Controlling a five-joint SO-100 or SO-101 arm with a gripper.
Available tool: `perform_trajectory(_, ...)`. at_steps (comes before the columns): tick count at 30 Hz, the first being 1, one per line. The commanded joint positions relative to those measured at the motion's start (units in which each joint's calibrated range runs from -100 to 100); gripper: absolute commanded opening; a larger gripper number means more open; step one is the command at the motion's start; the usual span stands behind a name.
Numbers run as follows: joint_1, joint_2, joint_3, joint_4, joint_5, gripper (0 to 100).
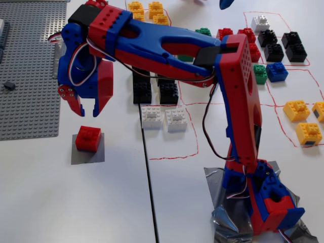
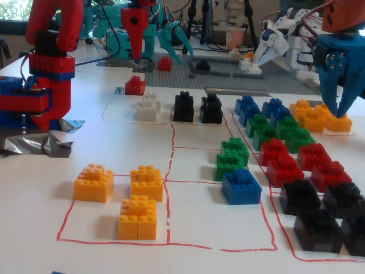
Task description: Grab the block and put it in the grey marker
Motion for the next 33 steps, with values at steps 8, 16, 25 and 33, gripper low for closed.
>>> perform_trajectory(8, 3.41, -11.73, -5.18, 4.26, -1.47, 0)
perform_trajectory(16, 8.91, -16.19, -4.0, 7.42, -3.57, 0)
perform_trajectory(25, 20.0, -23.28, 1.91, 8.23, -2.64, 0)
perform_trajectory(33, 31.58, -27.99, 5.9, 7.99, -2.34, 0)
